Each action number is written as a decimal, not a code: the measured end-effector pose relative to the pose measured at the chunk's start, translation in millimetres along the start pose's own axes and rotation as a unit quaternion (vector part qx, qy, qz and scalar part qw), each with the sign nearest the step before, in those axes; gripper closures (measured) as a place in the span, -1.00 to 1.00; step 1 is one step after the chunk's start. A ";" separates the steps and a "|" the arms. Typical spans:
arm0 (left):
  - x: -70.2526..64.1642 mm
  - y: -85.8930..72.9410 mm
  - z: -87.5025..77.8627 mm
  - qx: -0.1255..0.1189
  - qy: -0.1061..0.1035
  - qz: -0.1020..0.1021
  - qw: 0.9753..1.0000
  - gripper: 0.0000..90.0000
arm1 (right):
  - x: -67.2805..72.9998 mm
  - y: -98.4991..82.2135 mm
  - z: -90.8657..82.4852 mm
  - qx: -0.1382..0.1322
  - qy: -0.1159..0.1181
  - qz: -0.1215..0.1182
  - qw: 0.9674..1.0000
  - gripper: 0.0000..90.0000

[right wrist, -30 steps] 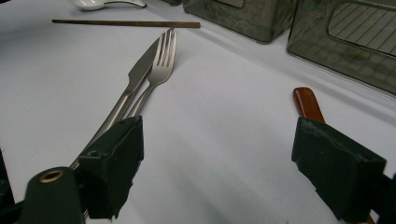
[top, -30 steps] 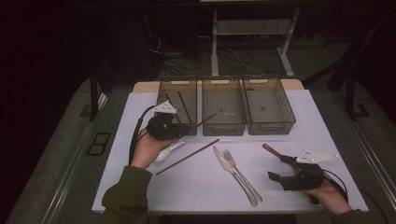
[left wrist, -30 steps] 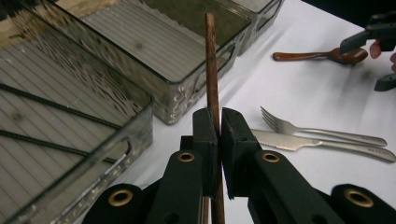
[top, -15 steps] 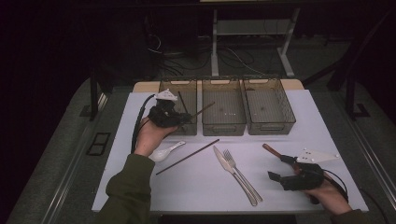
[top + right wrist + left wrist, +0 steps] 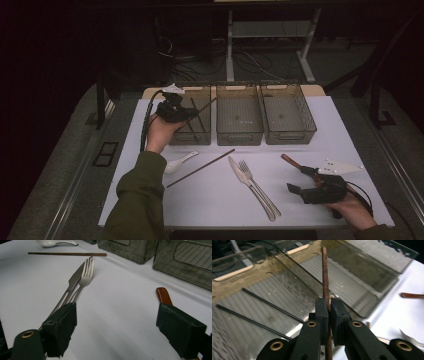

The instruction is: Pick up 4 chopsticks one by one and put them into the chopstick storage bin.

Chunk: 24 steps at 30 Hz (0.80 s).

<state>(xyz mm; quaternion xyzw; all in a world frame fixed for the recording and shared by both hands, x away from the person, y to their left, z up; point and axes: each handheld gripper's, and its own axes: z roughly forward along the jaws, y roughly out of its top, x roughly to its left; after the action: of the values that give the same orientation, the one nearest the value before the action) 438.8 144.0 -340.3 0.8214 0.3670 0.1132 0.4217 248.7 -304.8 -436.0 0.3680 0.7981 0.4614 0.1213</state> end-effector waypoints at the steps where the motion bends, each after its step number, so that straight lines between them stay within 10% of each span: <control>1: 2.8 1.3 1.1 0.002 0.003 0.003 1.000 0.86 | 0.0 0.0 0.0 0.000 0.000 0.000 1.000 -0.63; 24: 46.1 20.6 31.2 -0.033 0.054 -0.048 0.997 0.86 | 0.1 -0.1 -0.1 -0.002 0.007 0.001 1.000 -0.63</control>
<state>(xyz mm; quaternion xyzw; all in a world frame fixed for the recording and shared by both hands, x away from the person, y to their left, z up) 497.2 149.5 -349.3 0.7813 0.4241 0.1489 0.4330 248.6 -304.8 -436.0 0.3656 0.7975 0.4657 0.1160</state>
